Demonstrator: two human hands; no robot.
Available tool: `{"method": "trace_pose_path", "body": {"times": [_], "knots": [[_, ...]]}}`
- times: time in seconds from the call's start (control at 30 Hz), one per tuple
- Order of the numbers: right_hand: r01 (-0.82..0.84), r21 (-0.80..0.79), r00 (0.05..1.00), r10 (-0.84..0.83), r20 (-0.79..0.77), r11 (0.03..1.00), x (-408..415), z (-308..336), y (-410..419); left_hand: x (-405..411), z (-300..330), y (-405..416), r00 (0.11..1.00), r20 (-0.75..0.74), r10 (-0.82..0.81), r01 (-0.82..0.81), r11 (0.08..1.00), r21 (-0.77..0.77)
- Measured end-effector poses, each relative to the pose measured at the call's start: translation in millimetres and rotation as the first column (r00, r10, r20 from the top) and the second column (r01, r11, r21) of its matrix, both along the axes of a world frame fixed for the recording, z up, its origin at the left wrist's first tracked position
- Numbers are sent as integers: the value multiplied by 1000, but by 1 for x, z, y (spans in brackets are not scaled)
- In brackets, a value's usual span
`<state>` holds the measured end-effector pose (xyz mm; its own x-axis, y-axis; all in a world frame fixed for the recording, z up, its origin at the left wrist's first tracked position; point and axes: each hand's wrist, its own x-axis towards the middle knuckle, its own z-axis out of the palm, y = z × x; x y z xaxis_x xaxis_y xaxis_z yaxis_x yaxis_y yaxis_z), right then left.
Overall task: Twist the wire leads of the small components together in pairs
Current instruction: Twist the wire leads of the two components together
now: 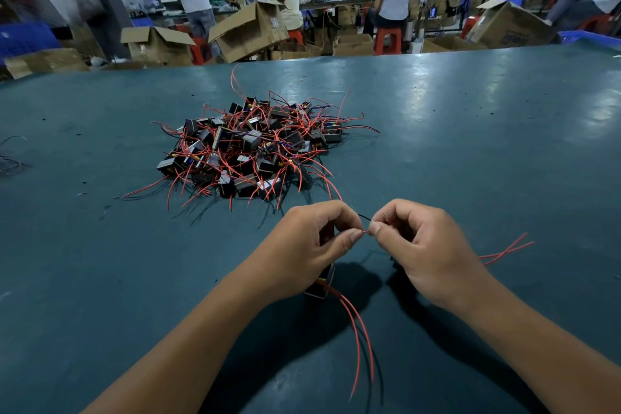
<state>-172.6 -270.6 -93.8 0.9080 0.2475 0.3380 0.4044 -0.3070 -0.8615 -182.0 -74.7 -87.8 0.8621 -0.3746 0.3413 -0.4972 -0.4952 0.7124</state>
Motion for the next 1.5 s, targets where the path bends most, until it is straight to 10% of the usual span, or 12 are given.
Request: {"method": "trace_pose_path", "body": {"times": [1.5], "knots": [[57, 129, 998, -61, 28, 990, -3, -9, 8, 8, -7, -2, 976, -217, -13, -53, 954, -296]]}}
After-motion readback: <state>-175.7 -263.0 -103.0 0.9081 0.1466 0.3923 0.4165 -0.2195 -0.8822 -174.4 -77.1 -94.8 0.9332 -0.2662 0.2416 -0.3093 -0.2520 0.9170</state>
